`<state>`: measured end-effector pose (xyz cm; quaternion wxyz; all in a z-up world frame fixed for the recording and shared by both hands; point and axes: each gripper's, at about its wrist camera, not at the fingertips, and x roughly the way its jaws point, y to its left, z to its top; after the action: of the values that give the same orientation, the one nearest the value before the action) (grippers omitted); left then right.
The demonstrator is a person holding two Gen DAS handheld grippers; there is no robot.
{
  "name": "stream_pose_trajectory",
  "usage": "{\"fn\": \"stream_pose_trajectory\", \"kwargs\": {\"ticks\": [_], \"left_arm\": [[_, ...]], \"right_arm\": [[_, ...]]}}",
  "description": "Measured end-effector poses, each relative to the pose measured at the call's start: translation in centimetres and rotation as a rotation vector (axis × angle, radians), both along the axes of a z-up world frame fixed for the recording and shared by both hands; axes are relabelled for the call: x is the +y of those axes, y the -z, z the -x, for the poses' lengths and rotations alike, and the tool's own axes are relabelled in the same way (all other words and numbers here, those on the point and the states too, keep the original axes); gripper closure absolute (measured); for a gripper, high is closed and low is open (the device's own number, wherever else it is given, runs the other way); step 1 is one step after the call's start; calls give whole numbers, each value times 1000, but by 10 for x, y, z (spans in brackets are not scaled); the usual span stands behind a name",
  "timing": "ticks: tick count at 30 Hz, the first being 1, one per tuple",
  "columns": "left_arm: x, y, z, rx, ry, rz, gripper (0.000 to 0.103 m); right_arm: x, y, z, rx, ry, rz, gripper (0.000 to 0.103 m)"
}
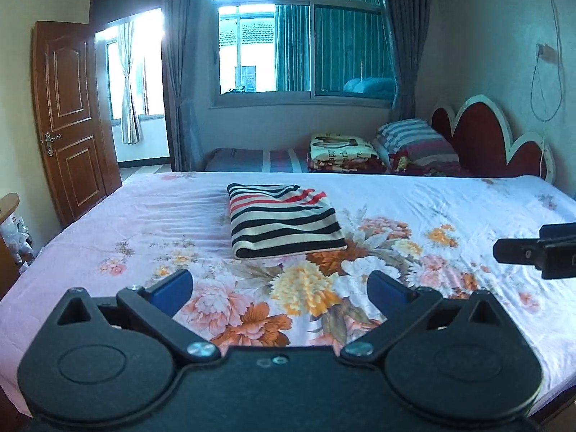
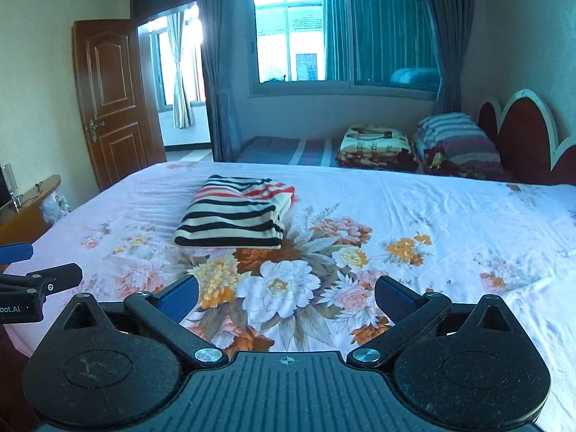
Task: Fold small clothes
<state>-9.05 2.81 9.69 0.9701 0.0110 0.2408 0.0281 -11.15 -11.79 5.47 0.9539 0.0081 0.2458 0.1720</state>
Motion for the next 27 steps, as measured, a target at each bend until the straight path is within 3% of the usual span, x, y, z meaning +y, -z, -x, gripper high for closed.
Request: {"fn": "stream_pose_trajectory", "kwargs": {"ticks": [15,27], "left_arm": [[-1,-10,17,-46,20,-5,1],[0,-6,15,-45,29,6,1]], "right_arm": [[8,-19,25,-65,-15,22,0],[7,-18,23,-64,-14,30,0]]}}
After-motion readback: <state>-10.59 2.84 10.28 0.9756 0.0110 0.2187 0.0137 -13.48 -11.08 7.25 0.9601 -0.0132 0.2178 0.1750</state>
